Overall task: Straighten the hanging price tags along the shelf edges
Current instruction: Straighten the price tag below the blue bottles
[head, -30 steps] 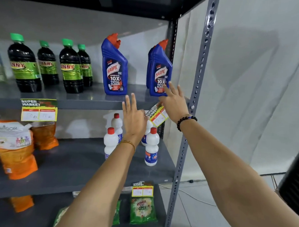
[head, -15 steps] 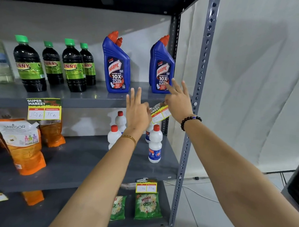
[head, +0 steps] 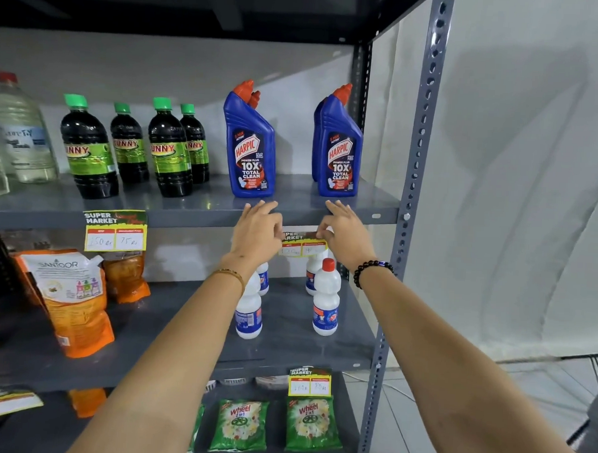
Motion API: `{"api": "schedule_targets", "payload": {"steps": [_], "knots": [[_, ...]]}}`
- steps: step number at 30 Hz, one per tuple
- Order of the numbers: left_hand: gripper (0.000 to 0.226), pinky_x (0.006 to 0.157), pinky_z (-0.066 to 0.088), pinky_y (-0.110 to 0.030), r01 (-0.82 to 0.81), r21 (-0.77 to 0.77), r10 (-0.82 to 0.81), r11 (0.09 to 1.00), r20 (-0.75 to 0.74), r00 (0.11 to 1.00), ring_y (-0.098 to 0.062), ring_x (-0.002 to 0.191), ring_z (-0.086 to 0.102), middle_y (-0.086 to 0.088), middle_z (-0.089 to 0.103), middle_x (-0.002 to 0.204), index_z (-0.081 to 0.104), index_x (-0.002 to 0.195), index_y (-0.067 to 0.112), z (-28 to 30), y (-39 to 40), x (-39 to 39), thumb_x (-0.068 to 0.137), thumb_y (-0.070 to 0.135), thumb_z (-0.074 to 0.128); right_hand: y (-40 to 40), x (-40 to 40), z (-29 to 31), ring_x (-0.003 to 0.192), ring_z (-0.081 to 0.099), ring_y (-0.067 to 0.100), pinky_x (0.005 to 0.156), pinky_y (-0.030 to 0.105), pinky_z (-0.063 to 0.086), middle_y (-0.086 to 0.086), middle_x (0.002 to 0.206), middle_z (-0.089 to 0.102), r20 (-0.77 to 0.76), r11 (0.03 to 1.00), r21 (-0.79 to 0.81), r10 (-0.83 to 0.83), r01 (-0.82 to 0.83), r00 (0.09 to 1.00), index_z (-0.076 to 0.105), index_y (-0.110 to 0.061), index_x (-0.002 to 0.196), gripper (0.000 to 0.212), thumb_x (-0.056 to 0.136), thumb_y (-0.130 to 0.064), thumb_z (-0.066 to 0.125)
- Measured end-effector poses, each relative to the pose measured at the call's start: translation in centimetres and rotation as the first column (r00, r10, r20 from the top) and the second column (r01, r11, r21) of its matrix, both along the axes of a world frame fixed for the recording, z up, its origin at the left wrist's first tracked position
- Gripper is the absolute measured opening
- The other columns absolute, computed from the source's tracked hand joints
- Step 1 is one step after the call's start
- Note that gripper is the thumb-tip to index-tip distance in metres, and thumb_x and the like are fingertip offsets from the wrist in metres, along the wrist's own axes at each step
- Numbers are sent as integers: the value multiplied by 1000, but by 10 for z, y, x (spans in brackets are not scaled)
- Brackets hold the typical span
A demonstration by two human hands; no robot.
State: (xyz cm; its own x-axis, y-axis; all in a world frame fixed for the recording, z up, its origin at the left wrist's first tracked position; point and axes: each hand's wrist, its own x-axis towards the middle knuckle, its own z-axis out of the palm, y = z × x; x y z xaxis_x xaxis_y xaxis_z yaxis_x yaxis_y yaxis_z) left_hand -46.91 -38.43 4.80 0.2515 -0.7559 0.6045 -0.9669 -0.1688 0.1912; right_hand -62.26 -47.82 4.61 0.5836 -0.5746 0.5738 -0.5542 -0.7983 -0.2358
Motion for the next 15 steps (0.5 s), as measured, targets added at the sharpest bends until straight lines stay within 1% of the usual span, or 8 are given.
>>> {"api": "schedule_targets", "payload": {"steps": [2,3,4,5,6,7,9,15], "knots": [[6,107,34,-39,-1,-58,2,998,8,1000,-28,123,50,-7,60,129,62,77,9,3,1,-1,83,12,61,2,1,1,137,35,28,116,37,22,13,145,45,39,1000,-16,-11,12,999,70,-7,96,14,90,-12,57],[7,93,43,-37,-6,-82,7,997,12,1000,-28,110,55,-7,65,116,61,77,10,5,1,-2,83,13,61,2,1,3,132,42,29,113,38,29,14,139,52,61,1000,-25,-16,17,998,70,-7,94,14,89,-12,58],[8,78,44,-34,-14,-94,15,995,16,1000,-27,100,57,-6,66,103,59,77,10,8,1,-2,83,15,61,2,0,5,123,51,29,106,37,37,15,130,59,91,999,-32,-16,19,996,70,-6,91,12,88,-12,59],[9,69,41,-31,-22,-97,24,995,18,1000,-26,93,56,-6,65,96,58,78,11,11,0,-3,84,17,60,2,-1,8,112,58,28,97,36,45,15,119,66,125,999,-33,-10,14,992,69,-6,87,12,88,-12,60],[10,65,40,-30,-28,-93,30,995,19,999,-24,91,56,-5,64,94,57,80,11,14,-1,-3,85,20,60,2,-1,11,101,61,26,88,34,49,13,107,70,155,1000,-26,-5,9,988,68,-5,84,12,88,-11,59],[12,65,41,-31,-32,-87,33,996,17,999,-24,91,55,-6,64,94,57,83,12,17,-3,-3,86,23,60,1,-1,14,93,63,25,81,32,50,11,98,72,173,1000,-15,-8,11,985,67,-6,83,12,88,-11,58],[15,68,47,-34,-40,-72,41,997,7,999,-24,93,56,-7,65,97,57,88,11,22,-5,-2,88,26,59,-2,0,18,89,63,23,73,28,48,9,92,72,177,1000,7,-31,30,984,67,-7,85,11,89,-13,58],[18,71,47,-33,-70,-80,73,994,33,997,-23,96,58,-7,67,101,57,91,11,26,-9,-3,88,28,59,-8,4,22,99,61,21,77,34,53,8,100,70,158,998,20,-59,57,986,65,-9,96,17,88,-23,61]]}}
